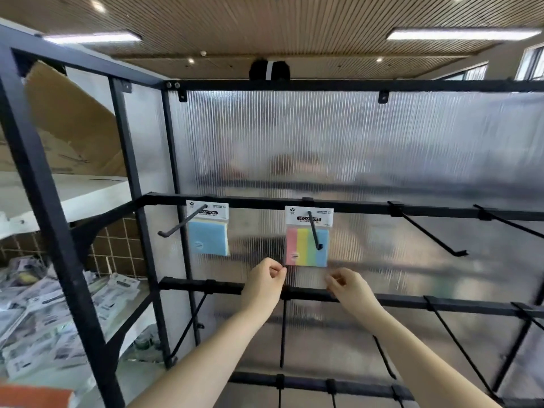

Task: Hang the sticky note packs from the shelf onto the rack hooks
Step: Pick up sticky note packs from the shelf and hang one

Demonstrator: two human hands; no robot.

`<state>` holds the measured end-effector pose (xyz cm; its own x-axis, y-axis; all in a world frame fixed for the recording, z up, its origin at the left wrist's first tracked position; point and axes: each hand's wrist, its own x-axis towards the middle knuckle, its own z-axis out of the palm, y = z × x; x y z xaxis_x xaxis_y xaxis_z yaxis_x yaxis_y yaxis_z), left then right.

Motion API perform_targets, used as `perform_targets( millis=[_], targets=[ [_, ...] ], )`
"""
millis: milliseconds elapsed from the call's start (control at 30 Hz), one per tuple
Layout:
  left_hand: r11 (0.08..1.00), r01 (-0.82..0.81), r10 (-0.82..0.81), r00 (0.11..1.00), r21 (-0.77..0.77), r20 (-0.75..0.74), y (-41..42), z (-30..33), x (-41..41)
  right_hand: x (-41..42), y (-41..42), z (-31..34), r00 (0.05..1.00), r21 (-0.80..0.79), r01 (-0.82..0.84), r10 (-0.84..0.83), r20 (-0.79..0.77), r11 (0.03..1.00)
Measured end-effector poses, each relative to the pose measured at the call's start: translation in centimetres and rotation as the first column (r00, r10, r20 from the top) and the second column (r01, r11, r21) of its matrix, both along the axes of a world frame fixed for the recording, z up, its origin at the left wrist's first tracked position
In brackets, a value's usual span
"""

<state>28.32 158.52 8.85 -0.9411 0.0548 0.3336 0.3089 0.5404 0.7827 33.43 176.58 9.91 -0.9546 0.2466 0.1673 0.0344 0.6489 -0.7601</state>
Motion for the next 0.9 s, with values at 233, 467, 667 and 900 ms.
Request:
perform_targets(
  millis=[233, 467, 667, 900],
  targets=[
    [0.984, -0.028, 0.04, 0.997, -0.175, 0.068, -3.7, -1.4, 4.5, 1.9, -1.8, -1.6, 0.994, 0.125, -0.106, 0.101, 0.04, 0.986],
    [0.931, -0.08, 0.093, 0.996, -0.357, 0.017, -8.9, -1.0, 8.5, 3.0, -7.1, -0.4, 0.956, 0.203, -0.268, 0.285, -0.062, 0.942],
    [0.917, -0.183, 0.204, 0.979, -0.353, 0.022, -14.5, -0.7, 11.1, 3.3, -14.1, 0.5, 0.9, 0.213, -0.407, 0.43, -0.073, 0.888],
    [0.923, -0.208, 0.259, 0.959, -0.324, 0.12, -23.3, -1.9, 12.4, 3.9, -23.1, 0.5, 0.777, 0.257, -0.593, 0.626, -0.066, 0.763]
  ],
)
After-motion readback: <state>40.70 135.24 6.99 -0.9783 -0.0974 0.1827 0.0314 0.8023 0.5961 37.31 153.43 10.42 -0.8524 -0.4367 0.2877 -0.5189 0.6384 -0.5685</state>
